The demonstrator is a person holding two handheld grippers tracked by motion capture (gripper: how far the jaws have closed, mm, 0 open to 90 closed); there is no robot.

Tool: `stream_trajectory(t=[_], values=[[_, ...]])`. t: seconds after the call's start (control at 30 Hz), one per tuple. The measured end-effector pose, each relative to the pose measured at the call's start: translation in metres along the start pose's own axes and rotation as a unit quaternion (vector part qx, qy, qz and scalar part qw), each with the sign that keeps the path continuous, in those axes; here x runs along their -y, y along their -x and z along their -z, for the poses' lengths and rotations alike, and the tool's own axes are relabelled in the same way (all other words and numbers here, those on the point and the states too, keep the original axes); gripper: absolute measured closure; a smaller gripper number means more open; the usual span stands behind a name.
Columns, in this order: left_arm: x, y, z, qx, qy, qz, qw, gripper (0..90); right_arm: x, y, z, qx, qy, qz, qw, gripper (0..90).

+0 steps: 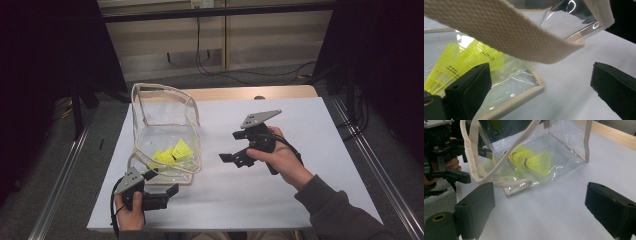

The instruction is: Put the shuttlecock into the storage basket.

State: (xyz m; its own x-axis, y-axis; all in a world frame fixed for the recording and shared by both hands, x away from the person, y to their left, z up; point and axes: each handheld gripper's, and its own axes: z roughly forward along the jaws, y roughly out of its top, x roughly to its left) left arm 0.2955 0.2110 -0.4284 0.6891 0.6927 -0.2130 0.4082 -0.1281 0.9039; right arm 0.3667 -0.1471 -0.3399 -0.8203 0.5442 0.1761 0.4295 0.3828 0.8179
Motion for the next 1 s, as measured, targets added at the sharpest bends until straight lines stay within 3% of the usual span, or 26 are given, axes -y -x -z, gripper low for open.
stream_trajectory(t=[1.0], values=[[0.000, 0.000, -0.001, -0.001, -0.002, -0.002, 1.0000, 3.4, 0.060, 0.023, 0.030, 0.029, 0.014, -0.025, 0.9992, 9.2]])
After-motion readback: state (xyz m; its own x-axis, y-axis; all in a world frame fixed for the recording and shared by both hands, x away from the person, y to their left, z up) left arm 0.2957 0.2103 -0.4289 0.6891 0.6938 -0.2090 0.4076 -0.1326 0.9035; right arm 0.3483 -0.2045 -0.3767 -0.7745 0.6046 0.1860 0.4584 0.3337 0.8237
